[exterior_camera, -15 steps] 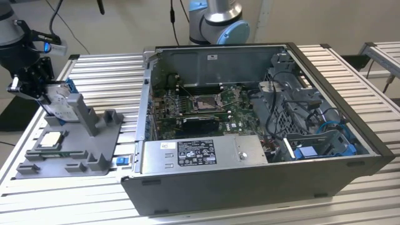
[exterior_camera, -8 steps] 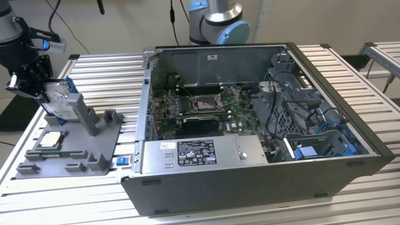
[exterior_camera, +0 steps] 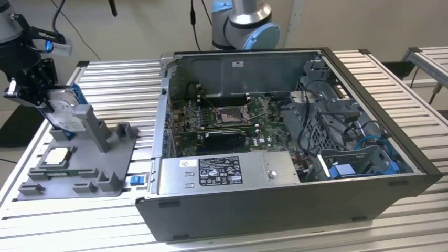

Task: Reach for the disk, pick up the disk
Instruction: 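Pick up the disk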

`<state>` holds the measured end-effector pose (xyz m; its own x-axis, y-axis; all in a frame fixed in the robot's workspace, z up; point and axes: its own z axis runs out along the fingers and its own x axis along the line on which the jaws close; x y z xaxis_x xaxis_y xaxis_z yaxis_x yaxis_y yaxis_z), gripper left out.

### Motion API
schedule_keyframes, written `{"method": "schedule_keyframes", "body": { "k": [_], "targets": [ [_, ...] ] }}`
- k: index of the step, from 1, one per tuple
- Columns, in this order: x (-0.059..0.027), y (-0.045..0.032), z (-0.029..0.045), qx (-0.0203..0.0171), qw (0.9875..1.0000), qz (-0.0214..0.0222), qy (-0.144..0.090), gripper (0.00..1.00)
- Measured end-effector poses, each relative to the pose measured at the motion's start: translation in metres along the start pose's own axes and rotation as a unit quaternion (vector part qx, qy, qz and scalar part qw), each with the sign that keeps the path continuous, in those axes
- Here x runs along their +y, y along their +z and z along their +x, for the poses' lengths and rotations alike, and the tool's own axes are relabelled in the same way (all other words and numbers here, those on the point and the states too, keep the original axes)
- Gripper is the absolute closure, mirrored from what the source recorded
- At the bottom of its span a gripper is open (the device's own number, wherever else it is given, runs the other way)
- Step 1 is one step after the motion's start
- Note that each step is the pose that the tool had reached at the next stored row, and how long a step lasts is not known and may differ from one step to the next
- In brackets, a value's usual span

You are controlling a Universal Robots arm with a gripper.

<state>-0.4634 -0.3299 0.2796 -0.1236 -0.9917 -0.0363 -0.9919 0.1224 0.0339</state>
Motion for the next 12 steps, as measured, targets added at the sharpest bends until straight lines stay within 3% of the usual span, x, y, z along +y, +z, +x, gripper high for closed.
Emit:
{"method": "schedule_keyframes", "body": {
  "k": [12],
  "targets": [
    [0.0005, -0.0142, -0.0005, 0.0000, 1.0000, 0.0000, 0.000, 1.00]
  ]
}}
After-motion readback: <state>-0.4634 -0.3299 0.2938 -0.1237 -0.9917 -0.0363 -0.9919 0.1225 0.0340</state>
